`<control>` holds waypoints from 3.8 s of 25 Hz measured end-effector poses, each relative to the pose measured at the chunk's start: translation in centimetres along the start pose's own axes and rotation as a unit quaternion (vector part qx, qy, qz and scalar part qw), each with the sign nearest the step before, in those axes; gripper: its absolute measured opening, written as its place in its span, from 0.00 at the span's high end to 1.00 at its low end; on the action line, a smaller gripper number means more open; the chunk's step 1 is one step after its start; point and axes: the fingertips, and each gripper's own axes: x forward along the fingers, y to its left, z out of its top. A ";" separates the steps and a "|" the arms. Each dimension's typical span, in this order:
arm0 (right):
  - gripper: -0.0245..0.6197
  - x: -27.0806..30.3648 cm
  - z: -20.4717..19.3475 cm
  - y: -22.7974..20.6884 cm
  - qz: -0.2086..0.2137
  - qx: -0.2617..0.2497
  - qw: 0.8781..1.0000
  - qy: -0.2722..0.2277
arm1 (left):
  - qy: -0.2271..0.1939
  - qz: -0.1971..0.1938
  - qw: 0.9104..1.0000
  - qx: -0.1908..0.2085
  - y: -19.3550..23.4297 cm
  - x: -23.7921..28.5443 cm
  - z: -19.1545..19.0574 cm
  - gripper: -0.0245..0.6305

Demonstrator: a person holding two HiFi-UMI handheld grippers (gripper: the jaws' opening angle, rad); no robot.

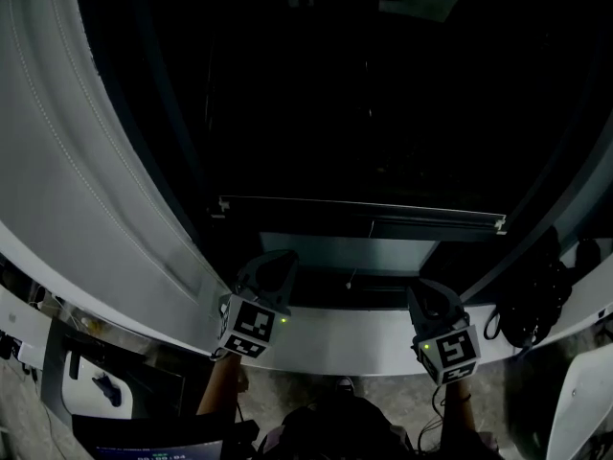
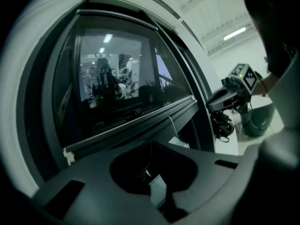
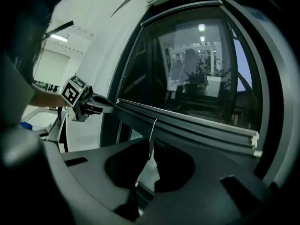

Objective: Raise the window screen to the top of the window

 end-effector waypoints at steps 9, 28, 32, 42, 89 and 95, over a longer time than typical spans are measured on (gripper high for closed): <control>0.91 3.9 1.4 -5.7 0.036 -0.160 0.985 0.061 | 0.099 -0.020 0.965 0.244 2.6 4.8 2.3 0.96; 0.87 7.7 0.1 -9.3 0.091 -0.345 0.916 0.185 | 0.262 -0.122 0.907 0.307 3.1 7.5 0.7 0.90; 0.87 8.0 -0.4 -9.1 0.120 -0.346 0.908 0.204 | 0.265 -0.126 0.900 0.323 2.9 7.8 0.6 0.91; 0.91 8.3 0.0 -9.3 0.171 -0.313 0.903 0.241 | 0.304 -0.155 0.879 0.333 2.9 8.1 0.2 0.91; 0.92 -0.3 40.1 -20.4 -0.107 -0.487 0.867 0.007 | 0.021 0.121 0.908 0.401 19.3 -0.3 39.8 0.90; 0.92 -1.8 44.7 -21.4 -0.132 -0.494 0.859 -0.010 | -0.003 0.135 0.906 0.400 20.9 -2.0 44.5 0.89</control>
